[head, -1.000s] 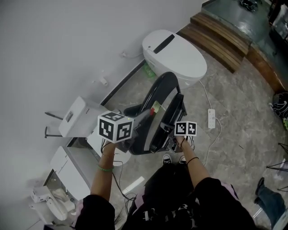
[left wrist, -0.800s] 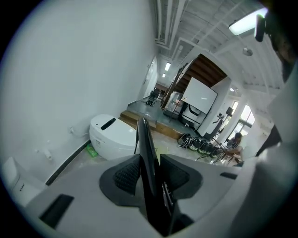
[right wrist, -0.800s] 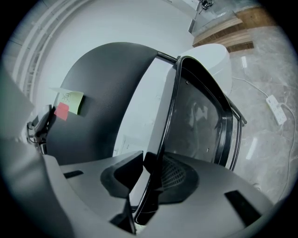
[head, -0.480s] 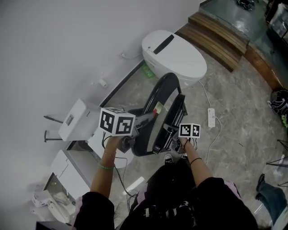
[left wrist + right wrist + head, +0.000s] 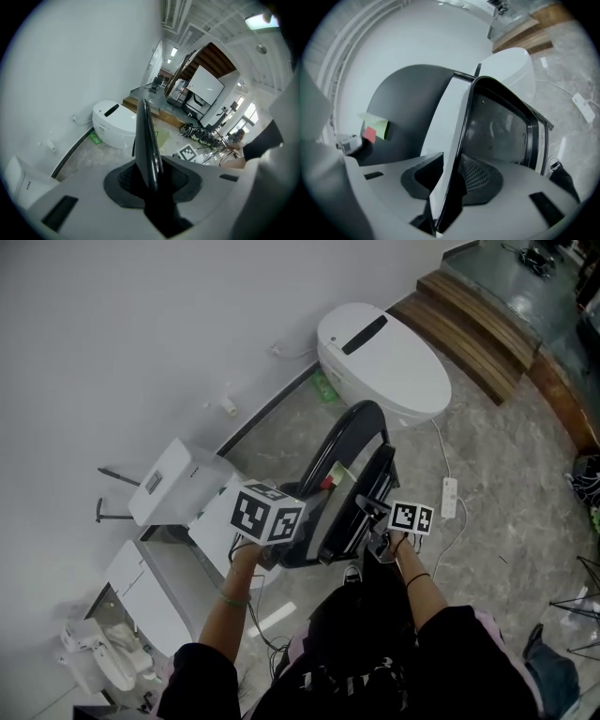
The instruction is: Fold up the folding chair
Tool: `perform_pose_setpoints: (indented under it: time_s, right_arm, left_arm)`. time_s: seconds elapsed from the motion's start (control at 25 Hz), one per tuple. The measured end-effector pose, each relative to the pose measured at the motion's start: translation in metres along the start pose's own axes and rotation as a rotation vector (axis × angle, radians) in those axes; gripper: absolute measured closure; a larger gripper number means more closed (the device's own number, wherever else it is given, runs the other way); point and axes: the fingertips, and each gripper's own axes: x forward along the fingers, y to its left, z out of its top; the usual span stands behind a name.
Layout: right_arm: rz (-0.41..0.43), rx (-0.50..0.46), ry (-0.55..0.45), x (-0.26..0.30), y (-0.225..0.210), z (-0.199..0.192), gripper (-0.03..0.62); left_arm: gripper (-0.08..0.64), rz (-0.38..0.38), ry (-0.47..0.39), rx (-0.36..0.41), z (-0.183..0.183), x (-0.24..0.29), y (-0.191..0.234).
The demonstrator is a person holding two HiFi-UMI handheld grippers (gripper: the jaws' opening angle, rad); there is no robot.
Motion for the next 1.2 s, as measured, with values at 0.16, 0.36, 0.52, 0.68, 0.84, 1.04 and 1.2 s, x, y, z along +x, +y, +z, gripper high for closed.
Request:
perform_pose_setpoints:
  time_s: [0.16,0.36,0.52,0.68,0.84,1.04,1.2]
  right_arm:
    - [-0.019,0.05,0.002,0.023,-0.006,0.033,0.485]
    - [-0.021,0.122,0.079,0.036,-0.009,0.042,0.519]
    - [-0.04,0.182,0.102,0.042,-0.009,0.042,0.529]
    - [-0.08,0.196,0.155,0.051,-0.005,0.042,0.529]
    - [-0.062,0.181,0.118,0.062,0.022,0.053,0.529]
    - [-0.027,0.143,0.037,0.093,0.066,0.064,0.529]
    - [-0.008,0.131,-0.021,0.121,0.088,0.078,0.529]
  left_arm:
    - [0.469,-0.022,0.002,-0.02,0.001,-0.002,0.011]
    - [0.474,0.003,-0.012,-0.008,0.01,-0.005,0.022]
    - [0.482,-0.013,-0.016,-0.027,0.011,-0.006,0.031]
    - [0.483,-0.024,-0.012,-0.042,0.013,-0.012,0.037]
    - [0.482,-0.03,-0.019,-0.02,0.022,-0.035,0.046]
    - [0.482,-0.041,-0.04,0.046,0.033,-0.076,0.074]
    - [0.482,-0.028,-0.055,0.107,0.047,-0.098,0.096]
